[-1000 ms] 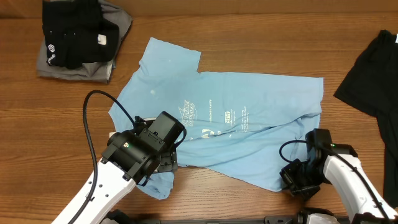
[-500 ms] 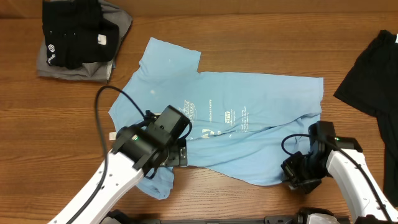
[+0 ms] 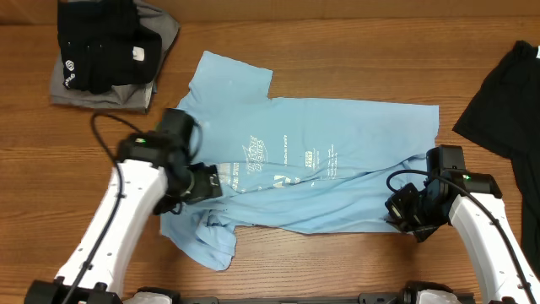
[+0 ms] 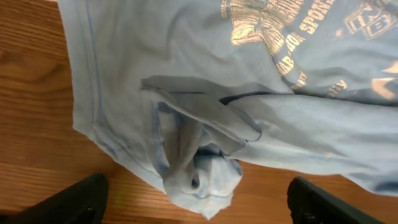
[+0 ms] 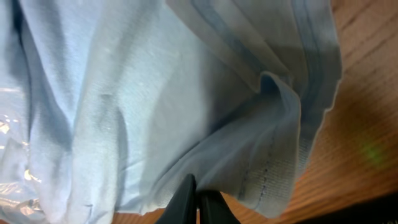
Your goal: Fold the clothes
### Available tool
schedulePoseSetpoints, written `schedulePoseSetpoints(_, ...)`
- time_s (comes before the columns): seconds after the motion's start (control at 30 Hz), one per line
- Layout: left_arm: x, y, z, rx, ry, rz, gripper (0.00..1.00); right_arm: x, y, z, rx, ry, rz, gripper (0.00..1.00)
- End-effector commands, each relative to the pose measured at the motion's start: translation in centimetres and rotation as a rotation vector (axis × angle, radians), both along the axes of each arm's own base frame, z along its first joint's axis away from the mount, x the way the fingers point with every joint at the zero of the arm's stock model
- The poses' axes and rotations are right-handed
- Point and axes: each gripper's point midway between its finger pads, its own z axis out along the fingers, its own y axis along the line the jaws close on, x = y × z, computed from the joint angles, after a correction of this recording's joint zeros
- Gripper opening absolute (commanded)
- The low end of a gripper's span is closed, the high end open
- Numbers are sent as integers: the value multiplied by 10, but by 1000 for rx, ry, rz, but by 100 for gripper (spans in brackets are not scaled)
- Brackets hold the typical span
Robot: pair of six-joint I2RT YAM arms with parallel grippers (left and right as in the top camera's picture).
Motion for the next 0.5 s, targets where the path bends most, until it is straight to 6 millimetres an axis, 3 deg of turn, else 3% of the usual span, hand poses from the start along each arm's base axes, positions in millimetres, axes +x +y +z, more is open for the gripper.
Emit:
schedulePoseSetpoints(0.0,-7,-18,3,-192,17,-94,93,10,-7,6,-38,-48,19,4)
schedulePoseSetpoints(0.23,-27,-15,-12,-183,103,-77,89,19,-8,6,-45,-87,19,4)
schedulePoseSetpoints(0.47,-41,3,-40,-102,142,-40,88,22,-9,6,-50,-105,52,4)
